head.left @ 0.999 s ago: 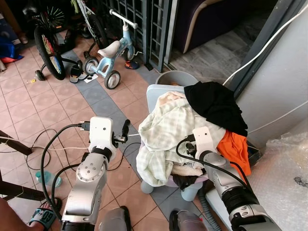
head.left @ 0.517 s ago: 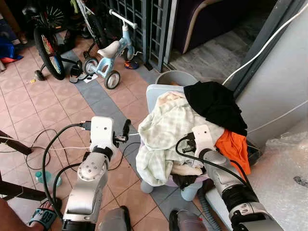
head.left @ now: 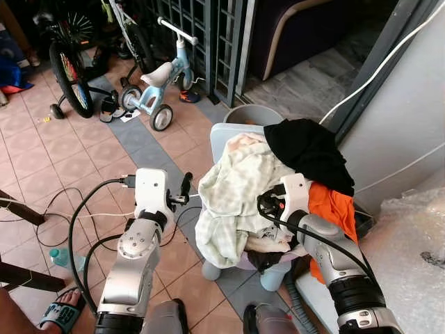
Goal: Clothes washing
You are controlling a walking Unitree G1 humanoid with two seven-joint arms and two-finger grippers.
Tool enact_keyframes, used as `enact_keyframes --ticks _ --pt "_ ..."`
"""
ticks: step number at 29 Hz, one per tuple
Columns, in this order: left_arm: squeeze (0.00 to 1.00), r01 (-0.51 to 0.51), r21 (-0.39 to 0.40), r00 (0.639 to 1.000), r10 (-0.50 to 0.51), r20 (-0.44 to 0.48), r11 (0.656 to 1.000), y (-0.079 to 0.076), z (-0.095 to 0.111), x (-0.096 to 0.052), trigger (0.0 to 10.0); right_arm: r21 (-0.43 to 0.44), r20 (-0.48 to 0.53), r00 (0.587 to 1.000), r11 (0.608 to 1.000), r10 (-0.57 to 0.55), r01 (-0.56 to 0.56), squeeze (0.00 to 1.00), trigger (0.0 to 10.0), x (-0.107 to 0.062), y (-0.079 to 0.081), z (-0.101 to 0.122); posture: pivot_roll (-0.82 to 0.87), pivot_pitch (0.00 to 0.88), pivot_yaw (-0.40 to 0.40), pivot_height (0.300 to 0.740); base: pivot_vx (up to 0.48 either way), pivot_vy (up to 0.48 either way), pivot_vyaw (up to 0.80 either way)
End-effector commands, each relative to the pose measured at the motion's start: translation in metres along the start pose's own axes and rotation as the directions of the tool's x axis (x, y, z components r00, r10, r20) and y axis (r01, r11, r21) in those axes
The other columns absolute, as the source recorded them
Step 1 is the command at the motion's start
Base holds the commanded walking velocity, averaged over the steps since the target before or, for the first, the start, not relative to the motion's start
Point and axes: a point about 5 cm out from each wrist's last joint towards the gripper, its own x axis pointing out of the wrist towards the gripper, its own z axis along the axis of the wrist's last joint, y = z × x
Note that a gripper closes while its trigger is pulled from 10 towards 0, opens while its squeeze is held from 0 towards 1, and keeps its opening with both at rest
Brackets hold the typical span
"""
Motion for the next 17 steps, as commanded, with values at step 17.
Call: enact_keyframes --ticks 17 --pt "0.00 -0.002 0.011 1.000 0.002 0.007 1.000 -0.001 0.000 0.008 10.0 0.006 0.539 0.833 0.988 0.127 -0.155 0.00 0.0 -0.037 0.026 0.146 -0.02 0.074 -0.022 0.740 0.000 0.000 0.00"
